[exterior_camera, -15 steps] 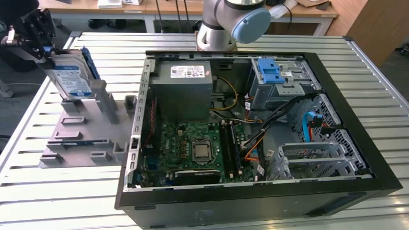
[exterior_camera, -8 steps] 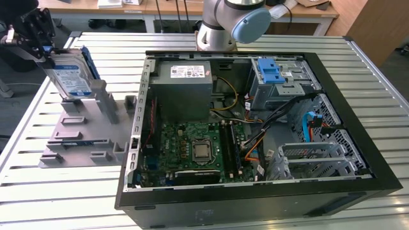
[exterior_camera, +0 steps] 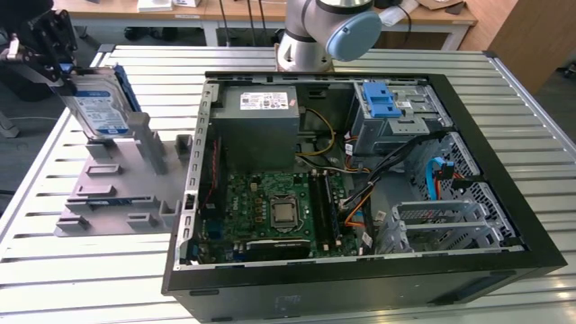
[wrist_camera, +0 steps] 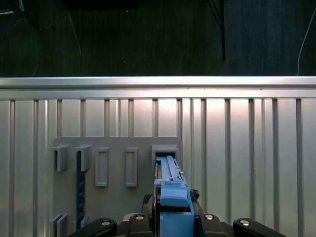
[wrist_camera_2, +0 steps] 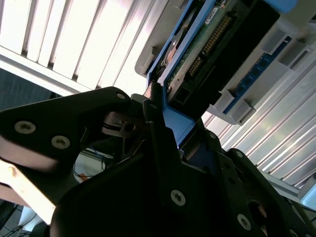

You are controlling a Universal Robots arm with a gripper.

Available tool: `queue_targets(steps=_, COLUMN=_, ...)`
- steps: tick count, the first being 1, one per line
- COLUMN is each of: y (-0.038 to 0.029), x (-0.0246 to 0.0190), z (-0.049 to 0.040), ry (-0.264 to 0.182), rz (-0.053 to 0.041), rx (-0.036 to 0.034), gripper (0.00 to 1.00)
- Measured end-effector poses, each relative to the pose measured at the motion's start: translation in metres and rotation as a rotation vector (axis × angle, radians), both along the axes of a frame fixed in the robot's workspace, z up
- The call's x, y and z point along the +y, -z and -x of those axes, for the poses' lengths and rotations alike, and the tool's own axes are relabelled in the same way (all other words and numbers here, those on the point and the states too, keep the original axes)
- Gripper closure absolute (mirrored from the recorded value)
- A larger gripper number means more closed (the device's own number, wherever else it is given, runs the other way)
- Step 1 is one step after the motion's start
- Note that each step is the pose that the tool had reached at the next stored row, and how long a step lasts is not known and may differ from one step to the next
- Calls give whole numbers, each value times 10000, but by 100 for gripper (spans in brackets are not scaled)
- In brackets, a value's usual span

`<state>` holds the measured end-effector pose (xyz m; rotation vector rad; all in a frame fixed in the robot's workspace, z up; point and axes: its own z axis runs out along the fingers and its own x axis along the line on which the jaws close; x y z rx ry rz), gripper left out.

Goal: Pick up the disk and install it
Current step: 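Pick up the disk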

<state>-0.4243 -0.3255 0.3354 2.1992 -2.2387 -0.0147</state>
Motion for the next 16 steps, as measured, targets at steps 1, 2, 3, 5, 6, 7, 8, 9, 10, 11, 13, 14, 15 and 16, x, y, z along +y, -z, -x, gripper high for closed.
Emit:
queue_targets(steps=1, y=-3, x=0, z=0, ry=0, rz=0, rx=-1, gripper=64)
queue_targets(steps=2, y=-4, x=0, z=0, ry=0, rz=-1, rx=-2, gripper=64)
queue_targets(steps=3, y=-6, x=0, z=0, ry=0, rz=-1, rx=-2, gripper=64)
queue_targets(steps=5, y=-9, x=0, z=0, ry=0, rz=0, rx=0, gripper=64)
queue_targets(steps=6, y=-10, x=0, z=0, ry=0, rz=0, rx=-1, gripper=64)
queue_targets(steps=7, y=-11, x=0, z=0, ry=0, rz=0, rx=0, gripper=64)
queue_targets(steps=8, y=-13, x=0, z=0, ry=0, rz=0, rx=0, gripper=64)
queue_targets(steps=9, y=-16, x=0, z=0, ry=0, rz=0, rx=1, gripper=64)
queue_targets(steps=10, y=-19, x=0, z=0, ry=0, rz=1, rx=1, gripper=64)
queue_targets(steps=11, y=-21, x=0, z=0, ry=0, rz=0, rx=1, gripper=64)
queue_targets(steps=13, y=-27, x=0, z=0, ry=0, rz=0, rx=0, gripper=64)
queue_targets(steps=14, y=-28, x=0, z=0, ry=0, rz=-1, rx=-1, gripper=64)
queue_targets(steps=15, y=-32, x=0, z=0, ry=0, rz=0, rx=0, gripper=64)
queue_targets(steps=16, y=-38, x=0, z=0, ry=0, rz=0, rx=0, gripper=64)
